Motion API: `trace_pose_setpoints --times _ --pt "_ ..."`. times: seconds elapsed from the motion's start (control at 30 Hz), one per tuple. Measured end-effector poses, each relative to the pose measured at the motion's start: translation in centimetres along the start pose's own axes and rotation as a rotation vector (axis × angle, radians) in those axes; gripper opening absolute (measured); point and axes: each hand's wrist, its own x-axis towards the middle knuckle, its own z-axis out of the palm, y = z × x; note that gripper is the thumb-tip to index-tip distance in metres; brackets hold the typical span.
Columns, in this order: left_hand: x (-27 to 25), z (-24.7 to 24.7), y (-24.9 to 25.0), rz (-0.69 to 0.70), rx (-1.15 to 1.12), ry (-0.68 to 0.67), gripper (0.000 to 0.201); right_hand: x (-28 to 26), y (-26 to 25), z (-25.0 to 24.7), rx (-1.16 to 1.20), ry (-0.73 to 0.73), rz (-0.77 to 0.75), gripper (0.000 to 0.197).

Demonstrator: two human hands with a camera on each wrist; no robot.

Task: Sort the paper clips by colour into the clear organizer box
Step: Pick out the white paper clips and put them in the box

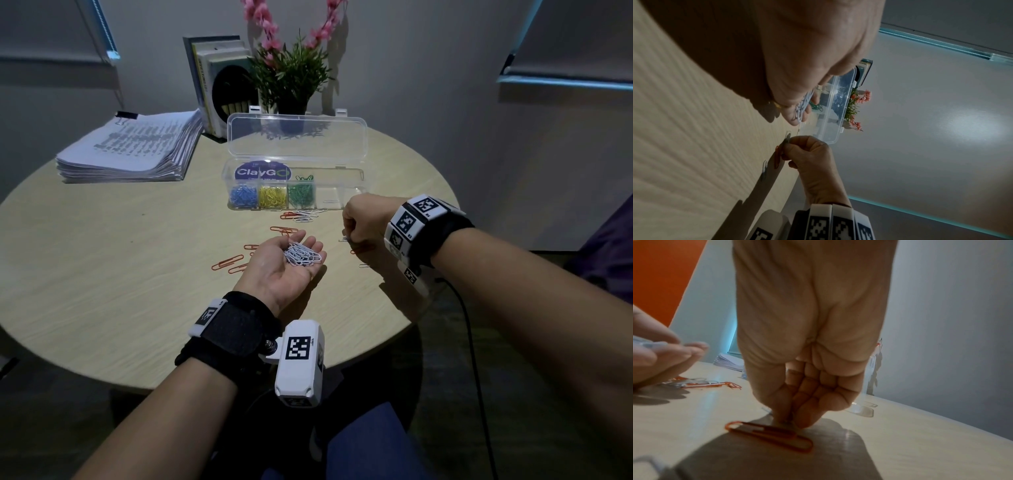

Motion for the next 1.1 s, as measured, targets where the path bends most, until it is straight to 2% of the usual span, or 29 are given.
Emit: trace_pose_setpoints --times 0.13,0.27,0.43,0.5,0.6,0.67,0.77,0.9,1.0,1.1 --pt "-0.2 0.2 0.0 0.004 0.007 -0.005 0.030 -0.1 -0.3 0.0 0.058 -0.002 0.013 0.015" --pt "-0.1 0.3 -0.2 -0.003 0.030 -0.006 0.031 -1.0 -1.6 -1.7 0.365 0.037 -0.058 0.012" --pt "0.1 0.8 -0.2 0.006 -0.026 -0.013 0.037 -1.8 -4.0 -3.2 0.479 -0.100 -0.194 0.015" --pt "0.2 1.0 -0.1 0.024 -0.052 -0.018 0.037 -1.4 -4.0 -3.3 0.496 -0.079 -0.173 0.017" --pt "0.0 0.8 0.3 0.041 -0.038 -0.008 0.033 -0.3 -3.3 -3.3 0.367 0.044 -0.059 0.021" --pt "-0.2 0.6 0.8 0.041 -0.031 -0.001 0.031 0.5 -3.1 -3.0 0.234 0.069 -0.016 0.028" --pt "-0.5 0.2 1.7 0.049 -0.041 0.008 0.032 1.7 -3.8 -2.6 0.050 0.039 -0.053 0.034" --pt "-0.7 -0.1 2.7 0.068 -0.059 0.011 0.033 3.0 -4.8 -1.9 -0.175 -0.087 -0.111 0.038" --pt "-0.5 -0.4 3.1 0.070 -0.072 0.011 0.033 3.1 -5.0 -2.1 -0.200 -0.109 -0.111 0.038" --pt "-0.2 -0.7 3.3 0.064 -0.085 0.003 0.034 3.4 -4.7 -2.0 -0.165 -0.055 -0.107 0.029"
